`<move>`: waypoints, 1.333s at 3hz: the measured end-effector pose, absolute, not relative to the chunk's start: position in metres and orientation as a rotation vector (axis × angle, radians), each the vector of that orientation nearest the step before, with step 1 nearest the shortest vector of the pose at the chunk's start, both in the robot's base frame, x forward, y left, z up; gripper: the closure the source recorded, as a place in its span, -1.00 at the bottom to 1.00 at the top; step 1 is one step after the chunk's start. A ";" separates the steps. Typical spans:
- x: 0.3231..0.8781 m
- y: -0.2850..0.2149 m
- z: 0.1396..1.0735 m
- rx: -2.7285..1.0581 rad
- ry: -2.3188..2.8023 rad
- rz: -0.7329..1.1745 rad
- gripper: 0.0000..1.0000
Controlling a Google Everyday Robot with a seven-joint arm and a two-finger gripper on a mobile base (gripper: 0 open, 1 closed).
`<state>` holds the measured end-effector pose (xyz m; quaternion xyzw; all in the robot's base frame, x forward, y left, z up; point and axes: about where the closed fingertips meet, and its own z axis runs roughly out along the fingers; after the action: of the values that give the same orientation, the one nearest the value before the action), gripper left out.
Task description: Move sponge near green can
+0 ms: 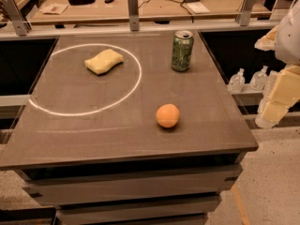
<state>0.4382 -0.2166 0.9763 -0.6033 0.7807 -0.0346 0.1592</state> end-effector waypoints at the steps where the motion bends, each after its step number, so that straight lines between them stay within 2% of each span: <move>1: 0.438 -0.217 0.976 -1.725 2.231 -0.099 -1.00; 2: 0.443 -0.214 0.982 -1.739 2.207 -0.119 -1.00; 4: 0.467 -0.187 1.000 -2.002 2.022 -0.232 -1.00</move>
Offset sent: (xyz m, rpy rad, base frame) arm 0.0105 0.0044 0.0056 -0.0181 -0.0141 0.0370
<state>0.4668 -0.1871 1.0001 -0.6941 0.7010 -0.0805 0.1428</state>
